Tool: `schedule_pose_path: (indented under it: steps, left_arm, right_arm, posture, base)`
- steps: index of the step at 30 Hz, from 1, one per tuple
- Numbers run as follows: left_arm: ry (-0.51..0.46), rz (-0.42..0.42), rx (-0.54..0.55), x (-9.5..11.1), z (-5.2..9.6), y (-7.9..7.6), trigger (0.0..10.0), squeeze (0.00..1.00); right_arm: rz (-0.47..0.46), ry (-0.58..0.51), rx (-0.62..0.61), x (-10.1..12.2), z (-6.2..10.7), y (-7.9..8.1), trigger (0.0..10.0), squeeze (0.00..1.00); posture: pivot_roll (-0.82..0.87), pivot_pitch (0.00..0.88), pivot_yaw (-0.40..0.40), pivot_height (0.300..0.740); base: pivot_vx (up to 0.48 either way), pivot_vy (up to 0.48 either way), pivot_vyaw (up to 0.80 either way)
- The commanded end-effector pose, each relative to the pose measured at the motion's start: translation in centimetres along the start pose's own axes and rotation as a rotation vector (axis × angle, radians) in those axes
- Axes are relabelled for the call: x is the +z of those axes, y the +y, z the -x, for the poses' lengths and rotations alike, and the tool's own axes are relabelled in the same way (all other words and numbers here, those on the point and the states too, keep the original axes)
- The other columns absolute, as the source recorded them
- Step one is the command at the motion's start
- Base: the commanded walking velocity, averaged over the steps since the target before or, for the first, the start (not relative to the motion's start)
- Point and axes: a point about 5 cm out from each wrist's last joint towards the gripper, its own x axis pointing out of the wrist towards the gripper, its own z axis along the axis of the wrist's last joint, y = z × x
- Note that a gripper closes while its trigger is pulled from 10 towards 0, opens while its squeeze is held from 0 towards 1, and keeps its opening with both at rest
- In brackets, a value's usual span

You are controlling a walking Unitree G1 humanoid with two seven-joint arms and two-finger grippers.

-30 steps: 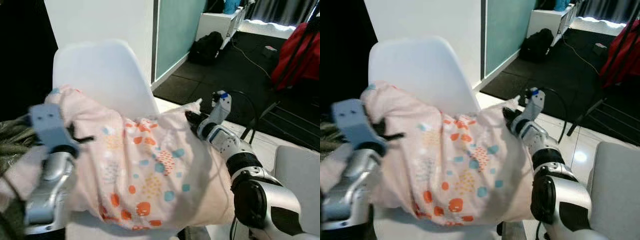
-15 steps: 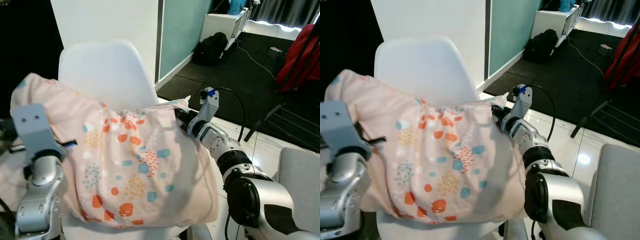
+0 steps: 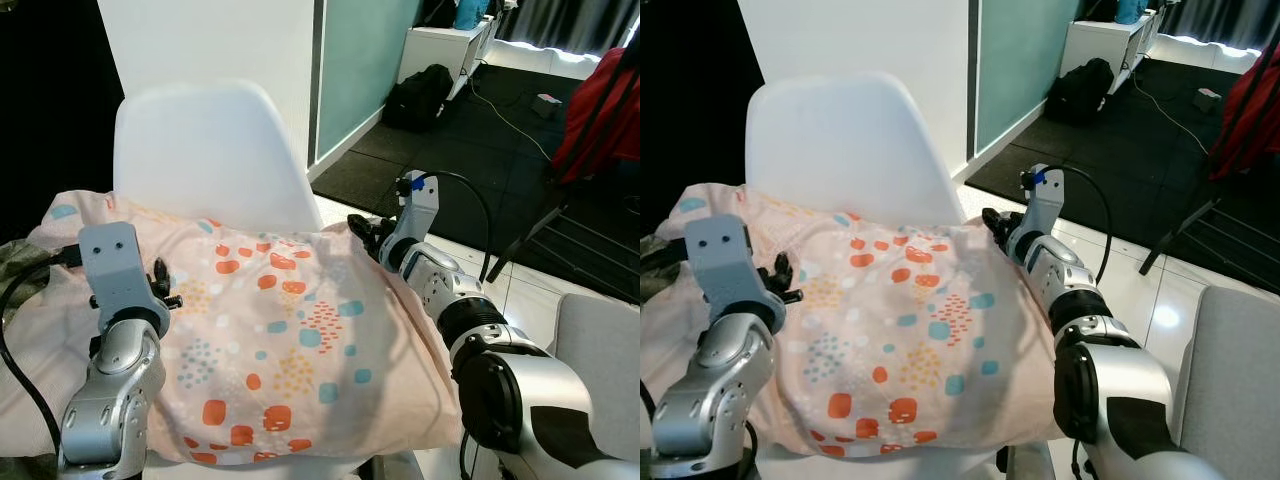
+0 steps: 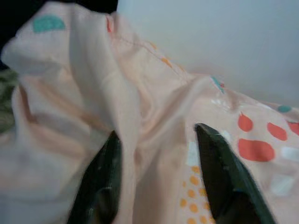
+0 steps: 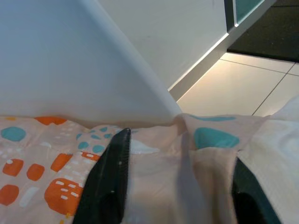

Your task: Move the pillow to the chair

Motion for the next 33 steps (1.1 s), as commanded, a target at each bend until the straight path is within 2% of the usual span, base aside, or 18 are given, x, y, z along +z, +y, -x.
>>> schedule_pose_path:
  steps: [1,2,4,5,6,10,11,12,14,16,20,21,25,29,30,31,32,33]
  left_arm:
    - [-0.016,-0.048,0.036,0.7,-0.2,1.2,10.0,1.00]
    - [-0.016,-0.048,0.036,0.7,-0.2,1.2,10.0,1.00]
    - [-0.008,-0.110,0.108,1.1,-0.4,3.8,10.0,1.00]
    - [-0.008,-0.110,0.108,1.1,-0.4,3.8,10.0,1.00]
    - [-0.010,-0.154,0.163,1.4,-0.3,5.9,10.0,1.00]
    - [-0.012,-0.174,0.192,1.6,-0.2,7.0,10.0,1.00]
    - [-0.018,-0.197,0.237,2.0,-0.1,8.6,10.0,1.00]
    - [-0.018,-0.197,0.237,2.0,-0.1,8.6,10.0,1.00]
    - [-0.026,-0.222,0.282,2.5,0.0,10.1,10.0,1.00]
    - [-0.035,-0.261,0.362,3.3,0.3,12.8,10.0,1.00]
    - [-0.036,-0.270,0.391,3.4,0.3,13.8,10.0,1.00]
    - [-0.030,-0.262,0.413,3.2,0.4,14.5,10.0,1.00]
    - [-0.032,-0.244,0.437,3.2,0.4,15.1,10.0,1.00]
    - [-0.072,-0.164,0.438,3.3,0.1,15.2,10.0,1.00]
    - [-0.113,-0.108,0.405,3.4,-0.2,14.5,10.0,1.00]
    - [-0.113,-0.108,0.405,3.4,-0.2,14.5,10.0,1.00]
    - [-0.155,-0.047,0.334,3.4,-0.8,12.8,10.0,1.00]
    - [-0.158,-0.028,0.287,3.0,-1.0,11.7,10.0,0.00]
  right_arm:
    - [-0.004,-0.016,-0.001,0.5,0.0,-0.1,10.0,1.00]
    - [-0.004,-0.016,-0.001,0.5,0.0,-0.1,10.0,1.00]
    - [0.065,0.011,-0.072,0.2,0.3,-1.1,10.0,1.00]
    - [0.065,0.011,-0.072,0.2,0.3,-1.1,10.0,1.00]
    - [0.105,0.009,-0.143,0.4,0.8,-2.3,10.0,1.00]
    - [0.133,0.008,-0.182,0.5,1.1,-3.0,10.0,1.00]
    - [0.159,-0.001,-0.224,1.0,1.5,-4.0,10.0,1.00]
    - [0.159,-0.001,-0.224,1.0,1.5,-4.0,10.0,1.00]
    - [0.170,-0.008,-0.257,1.6,2.0,-4.9,10.0,1.00]
    - [0.220,0.024,-0.339,2.1,3.1,-6.9,10.0,1.00]
    - [0.280,0.085,-0.417,2.1,4.2,-8.6,10.0,1.00]
    - [0.296,0.121,-0.542,2.2,5.4,-10.4,10.0,1.00]
    - [0.336,0.144,-0.653,2.4,6.5,-11.8,10.0,1.00]
    - [0.351,0.083,-0.599,3.3,5.9,-11.0,10.0,1.00]
    - [0.324,0.039,-0.512,3.5,5.0,-9.8,10.0,0.00]
    - [0.324,0.039,-0.512,3.5,5.0,-9.8,10.0,0.00]
    - [0.244,-0.017,-0.319,3.3,3.5,-7.2,10.0,0.00]
    - [0.229,-0.024,-0.254,2.8,2.9,-6.2,10.0,0.00]
  posture:
    - [-0.04,0.108,-0.050,0.453]
    - [-0.04,0.108,-0.050,0.453]
    - [-0.04,0.108,-0.052,0.453]
    - [-0.04,0.108,-0.052,0.453]
    - [-0.04,0.108,-0.054,0.453]
    - [-0.04,0.108,-0.054,0.453]
    - [-0.04,0.113,-0.060,0.453]
    - [-0.04,0.113,-0.060,0.453]
    - [-0.05,0.114,-0.061,0.453]
    - [-0.05,0.113,-0.064,0.453]
    - [-0.06,0.113,-0.066,0.453]
    - [-0.06,0.112,-0.066,0.453]
    - [-0.07,0.111,-0.065,0.453]
    - [-0.07,0.105,-0.063,0.453]
    - [-0.06,0.101,-0.063,0.453]
    - [-0.06,0.101,-0.063,0.453]
    - [-0.06,0.093,-0.061,0.453]
    - [-0.06,0.089,-0.060,0.458]
  base:
    - [0.000,0.000,0.00]
    - [0.000,0.000,0.00]
    - [0.000,0.000,0.00]
    - [0.000,0.000,0.00]
    - [0.000,0.000,0.00]
    - [0.000,0.000,0.00]
    - [0.000,0.000,0.00]
    - [0.000,0.000,0.00]
    - [0.000,0.000,0.00]
    - [0.000,0.000,0.00]
    - [0.000,0.000,0.00]
    - [0.000,0.000,0.00]
    - [0.000,0.000,0.00]
    - [0.000,0.000,0.00]
    - [0.000,0.000,0.00]
    - [0.000,0.000,0.00]
    - [0.000,0.000,0.00]
    - [0.000,0.000,0.00]
